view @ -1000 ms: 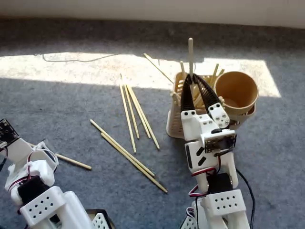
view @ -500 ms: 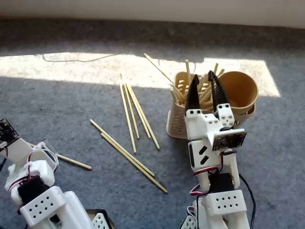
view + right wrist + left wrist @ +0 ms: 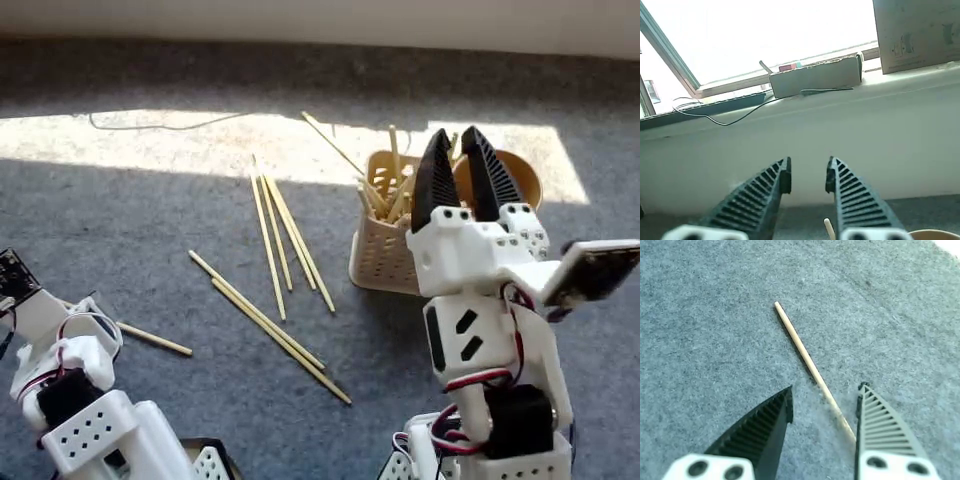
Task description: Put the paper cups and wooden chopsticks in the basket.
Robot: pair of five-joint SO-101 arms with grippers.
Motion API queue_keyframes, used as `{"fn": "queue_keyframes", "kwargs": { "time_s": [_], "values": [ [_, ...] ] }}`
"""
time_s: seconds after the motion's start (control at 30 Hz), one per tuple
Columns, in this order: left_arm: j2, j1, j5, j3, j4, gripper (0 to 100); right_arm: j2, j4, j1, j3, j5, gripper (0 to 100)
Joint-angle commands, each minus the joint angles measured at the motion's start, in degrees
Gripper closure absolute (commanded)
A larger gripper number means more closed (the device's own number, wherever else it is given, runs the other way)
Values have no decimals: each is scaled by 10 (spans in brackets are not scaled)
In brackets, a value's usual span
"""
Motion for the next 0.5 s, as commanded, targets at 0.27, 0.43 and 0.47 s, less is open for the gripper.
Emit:
{"fn": "queue_keyframes", "kwargs": {
  "time_s": [0.27,0.43,0.47],
  "values": [
    [-5,-5,0,-2,-11,790,3,145,-198,-80,3,875],
    [-5,-5,0,-2,-11,790,87,167,-278,-84,41,875],
    [-5,-5,0,-2,-11,790,106,172,-287,-85,42,875]
  ]
}}
